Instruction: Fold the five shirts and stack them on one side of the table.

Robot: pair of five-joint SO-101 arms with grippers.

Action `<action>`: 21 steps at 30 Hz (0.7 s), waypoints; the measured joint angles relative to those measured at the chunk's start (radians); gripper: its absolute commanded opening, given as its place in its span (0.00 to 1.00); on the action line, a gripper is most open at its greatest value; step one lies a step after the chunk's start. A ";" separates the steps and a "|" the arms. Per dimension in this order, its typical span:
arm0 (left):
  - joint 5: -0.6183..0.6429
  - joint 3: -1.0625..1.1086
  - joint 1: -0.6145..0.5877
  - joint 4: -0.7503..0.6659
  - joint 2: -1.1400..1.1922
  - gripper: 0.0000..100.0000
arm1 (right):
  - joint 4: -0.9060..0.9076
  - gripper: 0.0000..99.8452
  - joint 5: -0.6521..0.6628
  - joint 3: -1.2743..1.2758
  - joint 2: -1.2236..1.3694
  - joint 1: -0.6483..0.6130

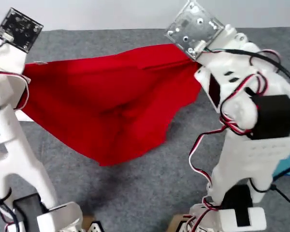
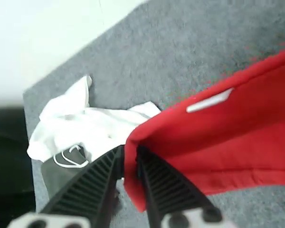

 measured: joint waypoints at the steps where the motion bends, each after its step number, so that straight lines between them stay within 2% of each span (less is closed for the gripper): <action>1: 0.000 0.000 0.012 0.000 -0.015 0.00 | -0.003 0.01 0.005 0.000 -0.003 0.015; 11: 0.000 -0.002 0.249 -0.002 -0.255 0.00 | -0.054 0.01 0.011 0.000 -0.086 0.195; 21: 0.000 -0.014 0.273 -0.023 -0.324 0.00 | -0.086 0.01 0.077 -0.006 -0.094 0.292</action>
